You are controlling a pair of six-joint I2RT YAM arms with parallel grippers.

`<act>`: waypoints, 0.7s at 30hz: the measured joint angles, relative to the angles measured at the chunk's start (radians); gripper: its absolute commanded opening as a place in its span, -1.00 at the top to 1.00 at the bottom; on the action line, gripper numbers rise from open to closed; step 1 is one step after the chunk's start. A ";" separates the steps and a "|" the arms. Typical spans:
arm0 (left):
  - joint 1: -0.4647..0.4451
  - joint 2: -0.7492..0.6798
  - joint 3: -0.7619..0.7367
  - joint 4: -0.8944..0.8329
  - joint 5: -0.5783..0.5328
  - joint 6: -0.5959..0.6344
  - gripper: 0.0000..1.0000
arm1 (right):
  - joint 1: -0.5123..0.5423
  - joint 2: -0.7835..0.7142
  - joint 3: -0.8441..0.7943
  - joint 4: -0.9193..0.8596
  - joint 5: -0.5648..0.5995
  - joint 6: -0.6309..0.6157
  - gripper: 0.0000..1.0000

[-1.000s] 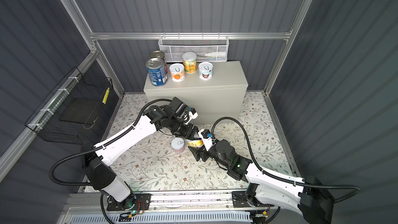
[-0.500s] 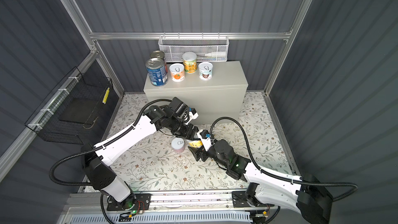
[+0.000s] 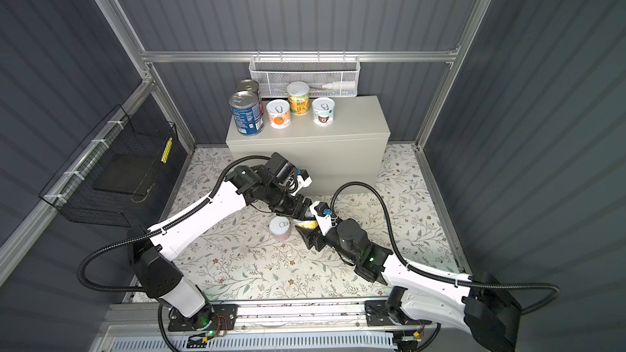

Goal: Place and organize the canned foods onto the counter
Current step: 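Close the right gripper around the yellow-bodied can held by the left gripper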

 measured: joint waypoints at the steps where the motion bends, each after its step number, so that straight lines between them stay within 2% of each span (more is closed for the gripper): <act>1: 0.000 0.000 0.000 0.001 0.002 -0.001 -0.06 | 0.001 0.000 0.000 0.003 0.000 -0.002 -0.51; 7: 0.006 0.000 0.000 0.018 0.021 -0.010 -0.12 | 0.002 -0.012 -0.016 0.034 0.016 0.014 -0.44; 9: 0.006 0.000 -0.001 0.026 0.023 -0.014 -0.30 | 0.001 -0.027 -0.026 0.037 0.021 0.017 -0.43; 13: 0.006 0.000 -0.001 0.042 0.036 -0.021 -0.49 | 0.001 -0.051 -0.035 0.037 0.025 0.024 -0.42; 15: 0.006 0.000 -0.001 0.052 0.048 -0.020 -0.81 | 0.000 -0.066 -0.043 0.038 0.027 0.034 -0.43; 16: 0.007 0.000 -0.001 0.054 0.051 -0.023 -0.88 | 0.000 -0.073 -0.048 0.039 0.031 0.040 -0.43; 18: 0.014 0.000 -0.001 0.055 0.055 -0.024 -0.97 | -0.005 -0.092 -0.063 0.037 0.047 0.055 -0.43; 21: 0.023 0.012 -0.001 0.065 0.064 -0.026 -0.99 | -0.009 -0.106 -0.080 0.035 0.059 0.069 -0.44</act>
